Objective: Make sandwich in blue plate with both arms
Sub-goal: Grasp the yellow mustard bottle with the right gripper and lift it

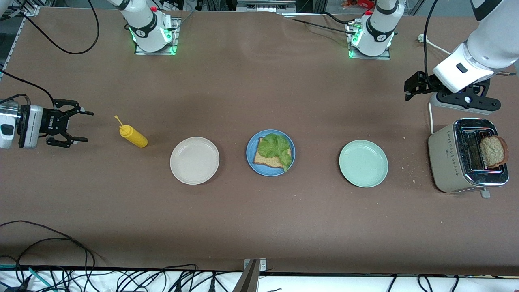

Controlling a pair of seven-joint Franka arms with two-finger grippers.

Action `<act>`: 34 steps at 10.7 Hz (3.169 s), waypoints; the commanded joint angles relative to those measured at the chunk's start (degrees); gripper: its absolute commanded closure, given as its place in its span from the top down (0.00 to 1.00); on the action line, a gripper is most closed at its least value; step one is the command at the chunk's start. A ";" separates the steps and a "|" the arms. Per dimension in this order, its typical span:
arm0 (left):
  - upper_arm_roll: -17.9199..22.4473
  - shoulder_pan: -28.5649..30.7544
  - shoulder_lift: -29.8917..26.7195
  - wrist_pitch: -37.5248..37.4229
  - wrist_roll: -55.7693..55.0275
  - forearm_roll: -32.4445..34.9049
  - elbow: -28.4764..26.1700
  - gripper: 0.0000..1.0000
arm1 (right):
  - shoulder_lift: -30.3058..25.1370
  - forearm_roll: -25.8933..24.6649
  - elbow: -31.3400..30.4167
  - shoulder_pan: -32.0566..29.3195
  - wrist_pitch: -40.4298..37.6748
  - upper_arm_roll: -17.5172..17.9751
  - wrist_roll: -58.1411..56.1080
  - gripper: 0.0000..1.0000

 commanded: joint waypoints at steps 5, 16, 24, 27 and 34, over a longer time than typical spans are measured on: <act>-0.01 0.32 0.63 -0.90 0.30 -1.25 1.31 1.00 | 15.77 17.06 1.21 -9.75 -13.39 0.43 -31.45 1.00; -0.10 0.93 0.63 -1.34 0.39 -1.25 1.39 1.00 | 29.50 25.61 6.92 -17.83 -15.77 11.67 -44.41 1.00; -0.01 1.11 0.63 -1.43 0.39 -1.25 1.22 1.00 | 32.14 27.28 6.83 -17.40 -16.21 15.90 -43.36 0.95; -0.10 1.11 0.63 -1.69 0.39 -1.25 1.31 1.00 | 32.14 27.28 6.92 -17.13 -15.69 16.33 -43.27 0.22; -0.10 1.02 0.63 -1.69 0.39 -1.34 1.39 1.00 | 23.56 21.15 19.04 -11.26 -10.09 14.76 -16.44 0.07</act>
